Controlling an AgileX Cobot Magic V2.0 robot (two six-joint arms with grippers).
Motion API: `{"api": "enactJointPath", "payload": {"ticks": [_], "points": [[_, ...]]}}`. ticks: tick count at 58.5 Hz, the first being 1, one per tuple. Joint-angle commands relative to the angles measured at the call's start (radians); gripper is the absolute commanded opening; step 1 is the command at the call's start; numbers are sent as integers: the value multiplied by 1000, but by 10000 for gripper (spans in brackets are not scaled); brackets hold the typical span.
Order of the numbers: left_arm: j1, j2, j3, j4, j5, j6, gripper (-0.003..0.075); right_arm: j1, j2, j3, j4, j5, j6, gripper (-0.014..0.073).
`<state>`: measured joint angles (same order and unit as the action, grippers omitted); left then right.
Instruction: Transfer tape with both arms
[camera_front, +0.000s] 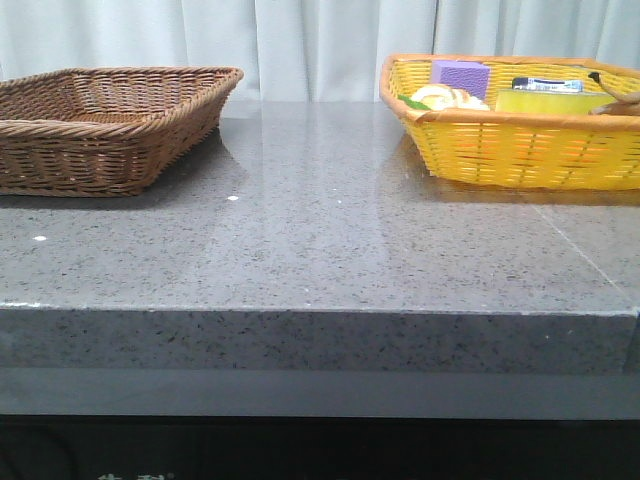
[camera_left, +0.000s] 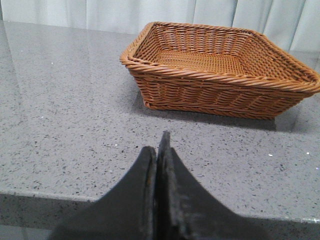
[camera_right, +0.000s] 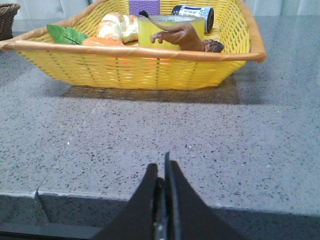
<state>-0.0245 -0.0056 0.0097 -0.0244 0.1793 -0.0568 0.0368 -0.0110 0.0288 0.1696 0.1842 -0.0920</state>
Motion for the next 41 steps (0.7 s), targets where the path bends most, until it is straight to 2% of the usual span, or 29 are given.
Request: {"api": "enactJointPath", "payload": {"ticks": [1, 15, 23, 32, 41], "points": [[-3, -18, 38, 0, -90, -2, -20, -5, -26, -27, -2, -73, -5, -69], [-3, -18, 32, -2, -179, -2, -20, -5, -26, -27, 4, -74, -5, -69], [-3, -15, -27, -2, -179, -2, -20, -5, -26, -38, 9, -103, -5, -69], [-3, 46, -171, -1, -96, -2, -20, -5, -24, -133, 17, -102, -5, -66], [-3, 225, -350, -1, 26, -2, -20, -5, 65, -298, 21, -10, -5, -58]]}}
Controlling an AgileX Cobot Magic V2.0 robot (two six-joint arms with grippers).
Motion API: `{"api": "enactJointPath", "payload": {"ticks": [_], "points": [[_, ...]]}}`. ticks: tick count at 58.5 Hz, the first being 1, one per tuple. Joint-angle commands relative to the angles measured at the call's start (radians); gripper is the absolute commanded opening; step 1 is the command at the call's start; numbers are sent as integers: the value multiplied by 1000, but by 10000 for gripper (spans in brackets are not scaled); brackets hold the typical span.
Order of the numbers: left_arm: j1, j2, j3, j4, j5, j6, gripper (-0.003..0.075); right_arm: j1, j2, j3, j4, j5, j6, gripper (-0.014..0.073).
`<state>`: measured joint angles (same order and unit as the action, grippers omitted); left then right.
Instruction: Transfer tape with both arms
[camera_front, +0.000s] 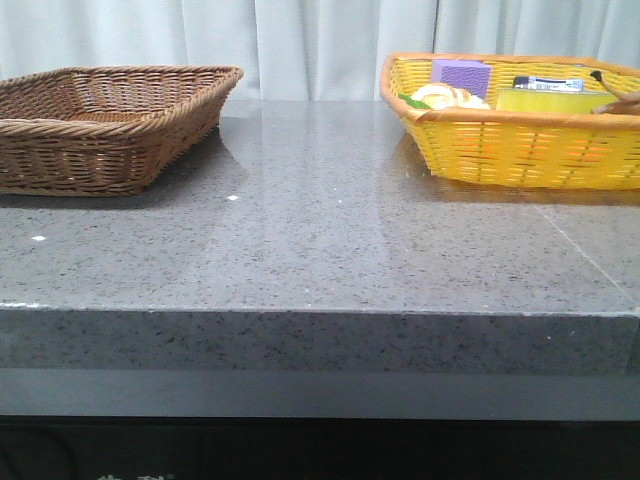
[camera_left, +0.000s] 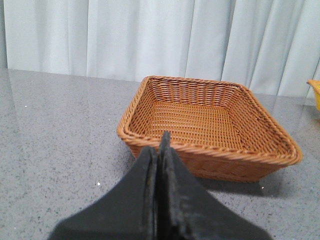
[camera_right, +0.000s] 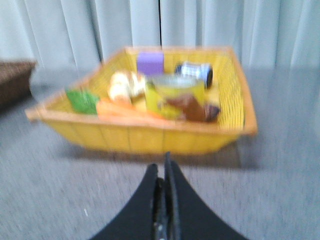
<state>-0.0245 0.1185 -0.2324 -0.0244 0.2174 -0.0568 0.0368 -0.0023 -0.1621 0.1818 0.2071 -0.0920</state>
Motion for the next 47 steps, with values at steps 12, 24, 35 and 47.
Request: {"api": "enactJointPath", "payload": {"ticks": [12, 24, 35, 47], "points": [[-3, 336, -251, -1, -13, -2, -20, -5, 293, -302, 9, 12, -5, -58], [-3, 383, -268, -1, -40, -2, -13, -5, 414, -349, 20, 7, -5, -58], [-3, 383, -268, 1, -42, -2, 270, -5, 421, -349, 20, -15, -5, 107], [-3, 383, -268, 1, -42, -2, 659, -5, 421, -349, 20, -49, -5, 640]]}}
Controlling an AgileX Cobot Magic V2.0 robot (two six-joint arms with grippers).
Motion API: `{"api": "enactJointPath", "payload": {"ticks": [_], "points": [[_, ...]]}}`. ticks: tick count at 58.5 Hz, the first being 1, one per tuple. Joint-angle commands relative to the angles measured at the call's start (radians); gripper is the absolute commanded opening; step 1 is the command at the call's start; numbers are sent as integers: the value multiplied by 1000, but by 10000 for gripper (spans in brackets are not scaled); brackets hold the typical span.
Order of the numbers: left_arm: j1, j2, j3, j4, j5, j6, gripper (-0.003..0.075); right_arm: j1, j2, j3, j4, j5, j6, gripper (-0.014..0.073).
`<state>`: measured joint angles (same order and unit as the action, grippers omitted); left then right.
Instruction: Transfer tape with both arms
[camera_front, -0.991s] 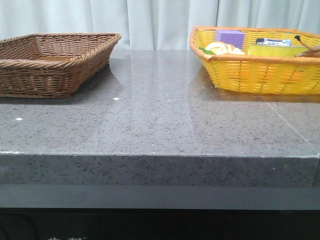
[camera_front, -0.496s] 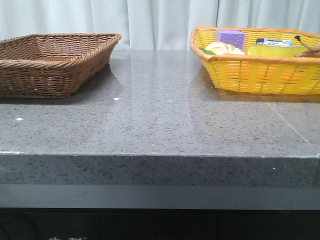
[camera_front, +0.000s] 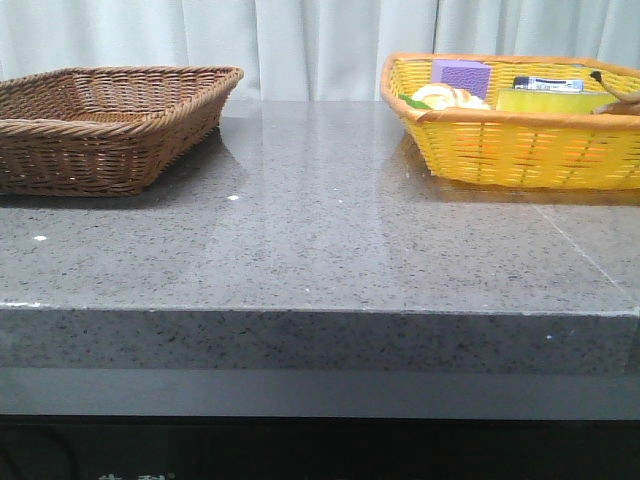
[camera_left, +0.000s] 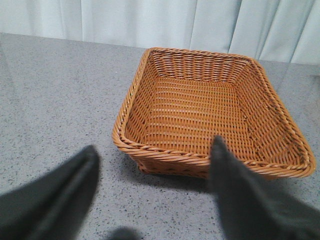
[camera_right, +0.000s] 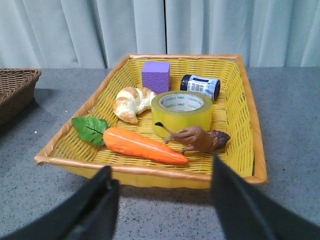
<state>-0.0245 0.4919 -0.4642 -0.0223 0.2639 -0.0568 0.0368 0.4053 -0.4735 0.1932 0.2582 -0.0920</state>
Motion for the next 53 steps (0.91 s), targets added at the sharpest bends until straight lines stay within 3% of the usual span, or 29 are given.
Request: {"api": "enactJointPath", "payload": {"ticks": [1, 8, 16, 32, 53], "points": [[-3, 10, -36, -1, -88, -2, 663, -5, 14, -38, 8, -104, -5, 659], [-3, 10, -36, -1, -88, -2, 659, -5, 26, -45, 8, -138, -5, 635], [-3, 10, -36, -1, -88, -2, 659, -9, 172, -136, 10, -105, -5, 629], [-3, 10, -36, -1, -88, -2, 659, -98, 613, -541, 14, 110, 58, 629], [-3, 10, -36, -1, -88, -2, 659, -98, 1112, -1059, 13, 372, 122, 629]]}}
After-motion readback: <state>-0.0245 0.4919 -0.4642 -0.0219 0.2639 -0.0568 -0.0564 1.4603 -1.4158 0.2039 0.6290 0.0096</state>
